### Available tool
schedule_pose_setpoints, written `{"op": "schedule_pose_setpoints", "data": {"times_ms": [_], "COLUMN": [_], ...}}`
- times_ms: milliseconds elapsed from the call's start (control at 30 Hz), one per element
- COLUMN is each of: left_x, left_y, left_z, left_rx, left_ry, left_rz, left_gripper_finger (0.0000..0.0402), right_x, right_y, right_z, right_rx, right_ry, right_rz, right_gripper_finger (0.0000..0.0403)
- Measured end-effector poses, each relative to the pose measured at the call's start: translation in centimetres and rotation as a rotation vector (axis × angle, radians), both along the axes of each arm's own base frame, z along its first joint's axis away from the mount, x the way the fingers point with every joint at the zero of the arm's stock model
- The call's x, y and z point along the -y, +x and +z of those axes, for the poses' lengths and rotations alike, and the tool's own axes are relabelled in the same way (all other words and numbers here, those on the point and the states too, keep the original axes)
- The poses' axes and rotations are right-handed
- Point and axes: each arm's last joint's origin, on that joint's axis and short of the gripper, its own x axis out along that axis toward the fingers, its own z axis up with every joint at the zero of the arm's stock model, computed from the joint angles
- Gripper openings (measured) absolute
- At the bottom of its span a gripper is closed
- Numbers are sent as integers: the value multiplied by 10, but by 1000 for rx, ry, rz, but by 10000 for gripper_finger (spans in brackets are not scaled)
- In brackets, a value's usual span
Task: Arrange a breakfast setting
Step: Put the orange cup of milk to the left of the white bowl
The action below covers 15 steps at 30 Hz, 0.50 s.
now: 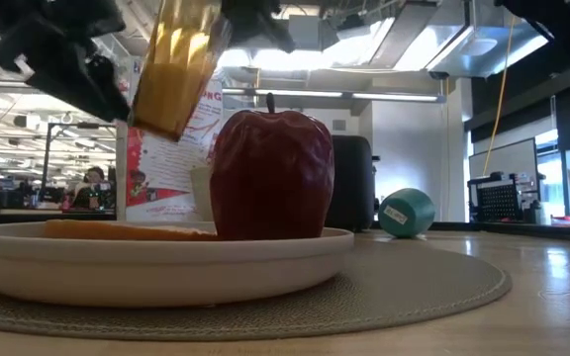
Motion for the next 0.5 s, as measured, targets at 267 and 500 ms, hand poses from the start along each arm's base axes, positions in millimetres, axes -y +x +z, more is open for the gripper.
{"op": "schedule_pose_setpoints", "data": {"times_ms": [267,500], "left_x": [-6,-10], "left_y": [-15,-20], "left_z": [63,95], "left_rx": [-46,50], "left_ry": [-26,23], "left_rz": [114,195], "left_gripper_finger": [338,330], "right_x": [2,-6], "right_y": [26,36], "right_z": [-54,-84], "right_rx": [-103,-174], "right_ry": [32,74], "right_rz": [16,62], "right_gripper_finger": [0,0]}}
